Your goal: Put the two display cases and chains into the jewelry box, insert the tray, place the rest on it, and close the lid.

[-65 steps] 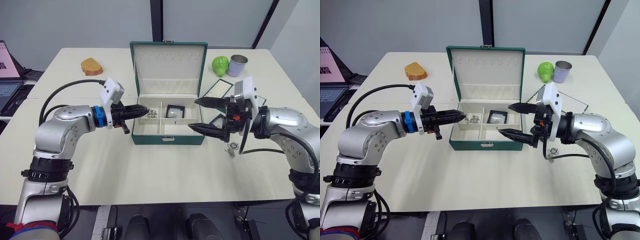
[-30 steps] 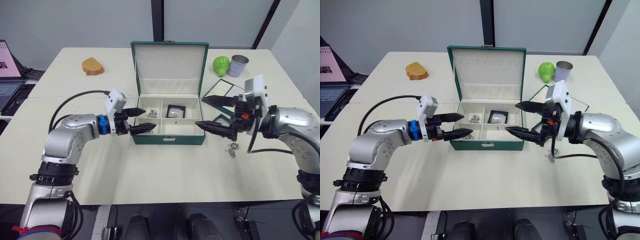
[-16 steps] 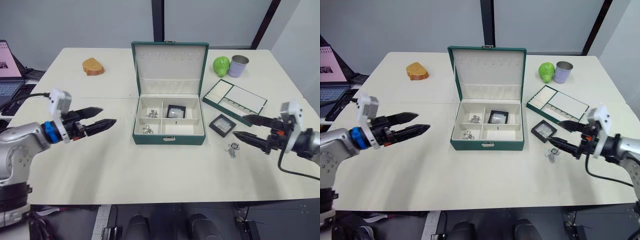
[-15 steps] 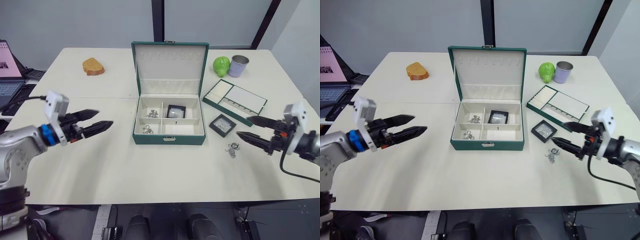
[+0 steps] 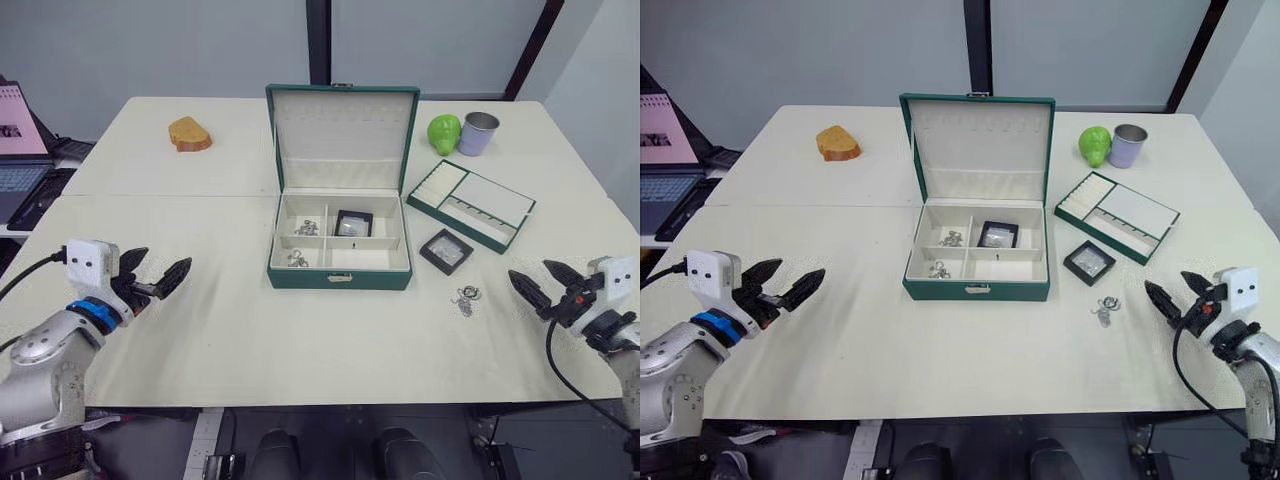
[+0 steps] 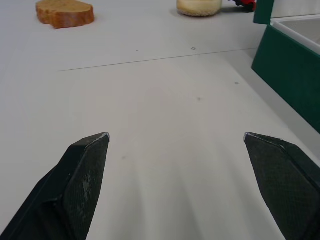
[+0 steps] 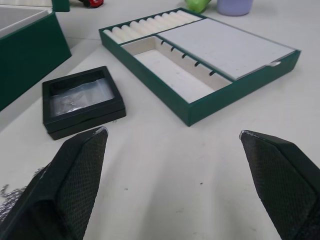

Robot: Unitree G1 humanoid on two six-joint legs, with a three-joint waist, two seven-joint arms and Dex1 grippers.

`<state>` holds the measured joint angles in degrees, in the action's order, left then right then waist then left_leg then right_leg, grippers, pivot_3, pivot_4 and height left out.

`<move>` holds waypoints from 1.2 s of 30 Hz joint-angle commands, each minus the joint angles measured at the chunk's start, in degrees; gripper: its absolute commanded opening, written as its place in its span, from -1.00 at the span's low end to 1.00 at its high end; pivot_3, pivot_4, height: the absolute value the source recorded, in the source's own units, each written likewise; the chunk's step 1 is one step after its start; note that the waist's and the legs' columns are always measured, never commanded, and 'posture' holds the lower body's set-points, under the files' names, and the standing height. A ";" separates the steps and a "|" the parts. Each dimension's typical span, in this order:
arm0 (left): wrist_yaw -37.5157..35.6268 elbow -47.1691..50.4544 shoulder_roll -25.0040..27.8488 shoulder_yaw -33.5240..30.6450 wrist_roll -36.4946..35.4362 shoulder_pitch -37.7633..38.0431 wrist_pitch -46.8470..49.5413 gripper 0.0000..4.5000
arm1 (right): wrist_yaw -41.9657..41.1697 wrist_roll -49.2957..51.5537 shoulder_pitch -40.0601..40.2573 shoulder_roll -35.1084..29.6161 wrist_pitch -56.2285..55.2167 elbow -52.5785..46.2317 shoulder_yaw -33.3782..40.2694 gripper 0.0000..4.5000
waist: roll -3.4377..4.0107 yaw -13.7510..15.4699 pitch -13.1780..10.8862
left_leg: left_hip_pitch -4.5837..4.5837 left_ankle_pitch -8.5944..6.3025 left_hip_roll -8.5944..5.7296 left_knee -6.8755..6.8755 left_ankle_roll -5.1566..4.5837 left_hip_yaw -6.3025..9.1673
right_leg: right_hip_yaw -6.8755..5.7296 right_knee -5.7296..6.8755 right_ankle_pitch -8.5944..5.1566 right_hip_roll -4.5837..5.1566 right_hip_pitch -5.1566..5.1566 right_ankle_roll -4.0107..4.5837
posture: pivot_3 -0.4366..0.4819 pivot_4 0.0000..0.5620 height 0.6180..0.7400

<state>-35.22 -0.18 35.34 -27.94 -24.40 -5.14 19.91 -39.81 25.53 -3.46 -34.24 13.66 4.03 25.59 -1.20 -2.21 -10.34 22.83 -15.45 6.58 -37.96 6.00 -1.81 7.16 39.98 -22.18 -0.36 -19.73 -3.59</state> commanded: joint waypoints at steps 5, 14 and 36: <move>7.60 0.77 -2.98 -1.41 3.70 2.08 -6.30 0.99 | 2.37 -0.24 -0.11 0.55 -3.83 0.59 1.41 1.00 | 0.03 0.18 0.02 | -0.03 0.00 0.00 0.00 0.00 -0.03 | 0.01 0.00 0.00 0.01 0.02 0.00 | -0.05 -0.47 1.00; 10.23 3.44 -5.03 -0.23 4.17 4.94 -6.59 0.99 | 3.61 -0.70 -1.95 1.50 -5.18 2.73 0.01 1.00 | 0.05 0.31 0.05 | -0.04 0.00 0.00 0.00 0.00 -0.03 | 0.00 0.00 0.00 0.02 0.05 0.00 | -0.05 -0.47 1.00; 11.12 6.45 -6.38 -1.07 0.36 7.99 -5.85 0.99 | 0.79 -1.42 -4.40 -0.49 -5.51 5.64 -0.65 1.00 | 0.08 0.35 0.07 | -0.07 0.00 0.00 0.00 0.00 -0.03 | -0.01 0.00 0.00 0.02 0.10 0.00 | -0.05 -0.47 1.00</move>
<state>-24.34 4.27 29.03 -27.88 -23.67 2.33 14.69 -38.73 23.83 -7.40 -33.52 9.26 10.40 23.93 -1.12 -1.86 -10.27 22.77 -15.45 6.58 -37.96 6.00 -1.84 7.16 39.99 -22.18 -0.33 -19.64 -3.59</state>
